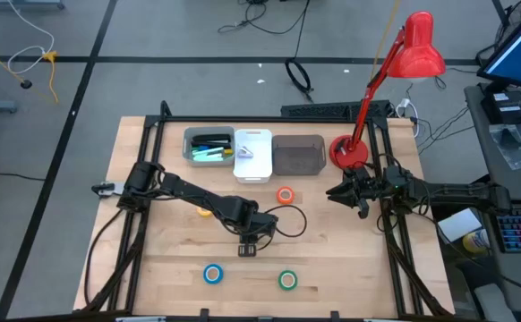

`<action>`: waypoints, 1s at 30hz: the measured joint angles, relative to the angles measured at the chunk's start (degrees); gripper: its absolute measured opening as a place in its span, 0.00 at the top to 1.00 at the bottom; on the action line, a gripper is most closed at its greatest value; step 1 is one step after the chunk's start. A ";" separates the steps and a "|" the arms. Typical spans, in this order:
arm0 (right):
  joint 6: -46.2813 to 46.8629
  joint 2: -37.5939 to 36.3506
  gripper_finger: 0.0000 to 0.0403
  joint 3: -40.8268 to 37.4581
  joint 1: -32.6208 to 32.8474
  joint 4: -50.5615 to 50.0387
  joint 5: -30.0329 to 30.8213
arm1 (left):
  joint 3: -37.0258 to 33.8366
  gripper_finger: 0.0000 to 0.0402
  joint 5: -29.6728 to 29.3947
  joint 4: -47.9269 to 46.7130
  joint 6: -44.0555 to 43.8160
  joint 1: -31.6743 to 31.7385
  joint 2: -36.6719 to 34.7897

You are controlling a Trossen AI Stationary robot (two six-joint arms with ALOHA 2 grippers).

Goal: Pick and place Stapler, Stapler remover, tape
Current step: Put the gray staple remover into the white bin

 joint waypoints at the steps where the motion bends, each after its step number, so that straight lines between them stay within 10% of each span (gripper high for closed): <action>1: -0.02 0.00 0.78 0.00 0.00 0.00 0.00 | 0.00 0.70 0.01 -0.23 -0.02 -0.02 0.00; 30: -0.94 0.00 0.78 -0.07 0.02 -0.13 -0.07 | -2.67 0.70 -1.20 -1.23 -4.17 -0.02 -2.95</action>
